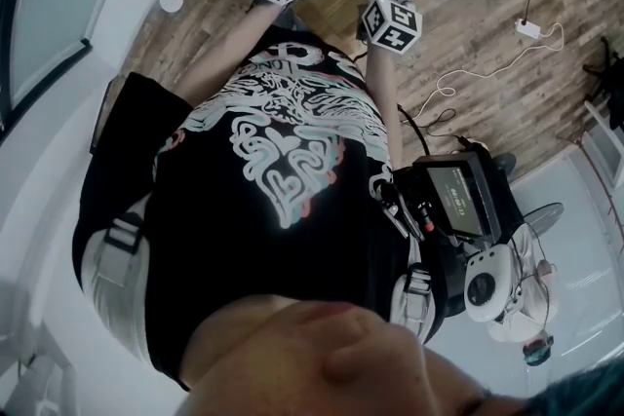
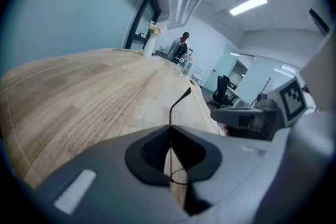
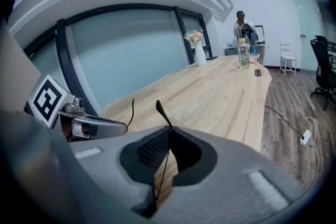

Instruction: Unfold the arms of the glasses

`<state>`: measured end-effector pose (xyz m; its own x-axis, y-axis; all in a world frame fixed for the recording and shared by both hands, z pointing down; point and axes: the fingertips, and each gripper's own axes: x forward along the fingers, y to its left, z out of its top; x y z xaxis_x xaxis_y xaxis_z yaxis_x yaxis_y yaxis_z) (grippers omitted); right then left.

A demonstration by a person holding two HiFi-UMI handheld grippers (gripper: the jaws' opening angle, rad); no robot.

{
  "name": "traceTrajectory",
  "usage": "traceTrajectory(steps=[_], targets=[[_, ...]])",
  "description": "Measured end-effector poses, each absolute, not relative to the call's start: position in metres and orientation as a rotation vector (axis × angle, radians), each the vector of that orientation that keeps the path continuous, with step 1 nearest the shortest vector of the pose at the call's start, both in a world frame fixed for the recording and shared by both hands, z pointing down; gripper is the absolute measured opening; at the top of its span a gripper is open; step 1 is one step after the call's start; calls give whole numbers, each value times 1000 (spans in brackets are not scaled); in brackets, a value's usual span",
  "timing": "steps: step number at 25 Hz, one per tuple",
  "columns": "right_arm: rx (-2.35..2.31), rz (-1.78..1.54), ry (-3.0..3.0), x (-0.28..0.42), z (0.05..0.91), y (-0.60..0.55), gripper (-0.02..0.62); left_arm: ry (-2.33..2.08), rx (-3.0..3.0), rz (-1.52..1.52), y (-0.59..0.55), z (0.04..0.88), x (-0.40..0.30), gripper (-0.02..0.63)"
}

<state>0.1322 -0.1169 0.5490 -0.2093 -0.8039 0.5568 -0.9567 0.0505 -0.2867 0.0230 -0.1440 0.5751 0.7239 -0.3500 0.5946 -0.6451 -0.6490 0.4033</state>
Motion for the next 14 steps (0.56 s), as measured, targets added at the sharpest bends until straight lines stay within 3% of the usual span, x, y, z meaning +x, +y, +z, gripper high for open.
traceTrajectory(steps=[14], targets=[[1817, 908, -2079, 138, 550, -117, 3, -745, 2339, 646, -145, 576, 29, -5]])
